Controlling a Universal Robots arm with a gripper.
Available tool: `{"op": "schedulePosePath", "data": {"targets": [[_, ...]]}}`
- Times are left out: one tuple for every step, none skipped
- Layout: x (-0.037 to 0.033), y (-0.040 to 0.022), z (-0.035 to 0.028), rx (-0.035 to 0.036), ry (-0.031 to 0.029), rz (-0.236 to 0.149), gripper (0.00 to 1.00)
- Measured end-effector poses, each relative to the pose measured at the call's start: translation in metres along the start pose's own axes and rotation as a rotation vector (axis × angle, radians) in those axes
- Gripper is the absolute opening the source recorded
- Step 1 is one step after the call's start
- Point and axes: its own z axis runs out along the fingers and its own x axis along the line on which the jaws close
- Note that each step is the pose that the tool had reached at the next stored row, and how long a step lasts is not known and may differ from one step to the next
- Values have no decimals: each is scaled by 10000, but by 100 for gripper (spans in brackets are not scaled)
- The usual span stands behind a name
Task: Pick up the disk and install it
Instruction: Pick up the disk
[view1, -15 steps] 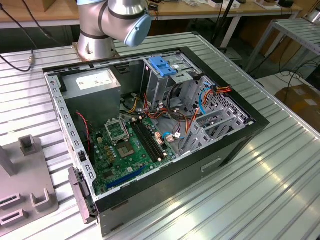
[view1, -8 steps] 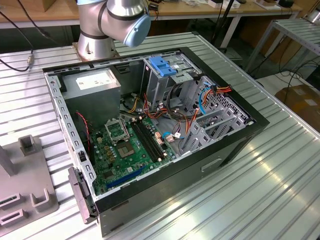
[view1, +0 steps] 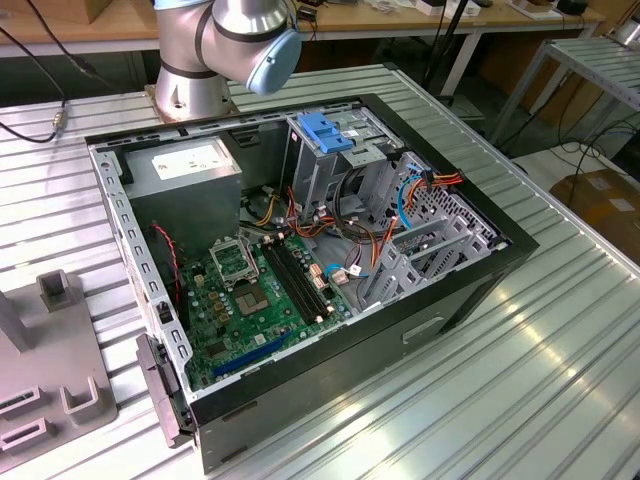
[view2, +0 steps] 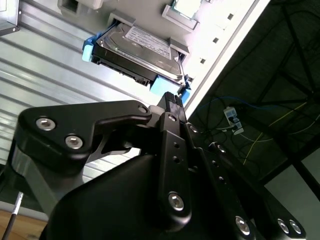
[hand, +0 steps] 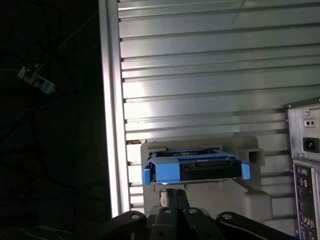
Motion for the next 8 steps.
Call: {"op": "schedulePosePath", "data": {"targets": [[4, -1, 0, 0, 0, -1, 10], [6, 0, 0, 0, 0, 0, 10], [7, -1, 0, 0, 0, 0, 10], [7, -1, 0, 0, 0, 0, 10], [8, -1, 0, 0, 0, 0, 10], [8, -1, 0, 0, 0, 0, 10], [9, -1, 0, 0, 1, 0, 10], [10, -1, 0, 0, 0, 0, 10]]}}
